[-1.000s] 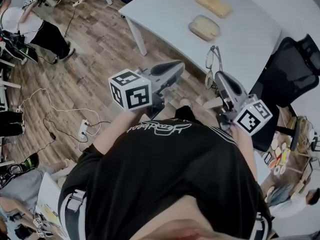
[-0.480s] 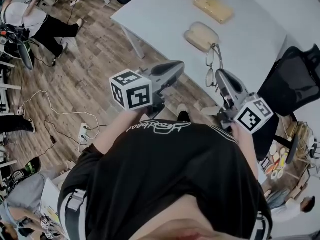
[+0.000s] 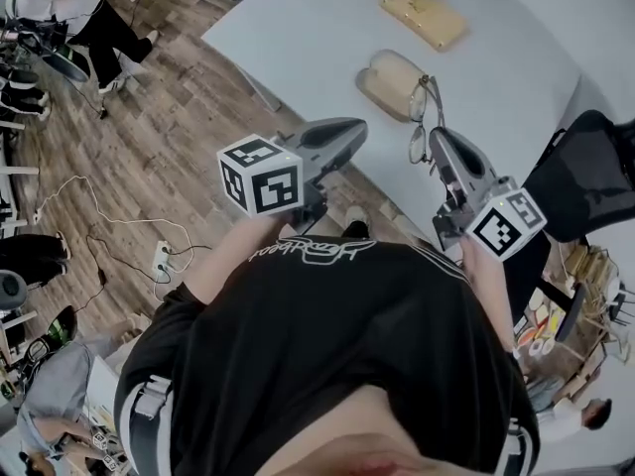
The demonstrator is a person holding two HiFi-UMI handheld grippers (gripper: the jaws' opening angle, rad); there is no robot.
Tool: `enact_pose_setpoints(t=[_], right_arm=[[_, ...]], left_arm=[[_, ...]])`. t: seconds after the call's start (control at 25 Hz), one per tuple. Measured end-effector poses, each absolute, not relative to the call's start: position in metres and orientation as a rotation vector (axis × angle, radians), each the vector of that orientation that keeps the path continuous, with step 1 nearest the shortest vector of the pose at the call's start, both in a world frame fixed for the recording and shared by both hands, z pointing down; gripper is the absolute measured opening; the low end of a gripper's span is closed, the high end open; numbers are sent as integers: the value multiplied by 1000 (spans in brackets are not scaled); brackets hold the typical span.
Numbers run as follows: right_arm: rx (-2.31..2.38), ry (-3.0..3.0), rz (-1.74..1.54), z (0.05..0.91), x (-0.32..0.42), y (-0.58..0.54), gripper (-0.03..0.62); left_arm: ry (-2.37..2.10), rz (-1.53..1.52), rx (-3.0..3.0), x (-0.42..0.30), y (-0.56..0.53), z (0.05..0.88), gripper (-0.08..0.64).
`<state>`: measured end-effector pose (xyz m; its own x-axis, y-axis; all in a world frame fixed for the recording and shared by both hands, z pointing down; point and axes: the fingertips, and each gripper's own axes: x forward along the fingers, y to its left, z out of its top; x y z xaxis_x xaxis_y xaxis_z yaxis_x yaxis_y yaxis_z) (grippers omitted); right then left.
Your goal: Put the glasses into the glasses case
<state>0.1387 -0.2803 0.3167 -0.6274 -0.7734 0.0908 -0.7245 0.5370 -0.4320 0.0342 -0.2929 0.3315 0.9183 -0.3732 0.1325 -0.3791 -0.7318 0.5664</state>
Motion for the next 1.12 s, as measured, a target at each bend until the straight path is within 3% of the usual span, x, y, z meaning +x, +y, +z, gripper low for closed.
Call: enact_pose_setpoints(t=[1.12], right_arm=[[-1528,2927,-416,386,154,-421,21]], left_arm=[[-603,69,2231,51,-363,405,8]])
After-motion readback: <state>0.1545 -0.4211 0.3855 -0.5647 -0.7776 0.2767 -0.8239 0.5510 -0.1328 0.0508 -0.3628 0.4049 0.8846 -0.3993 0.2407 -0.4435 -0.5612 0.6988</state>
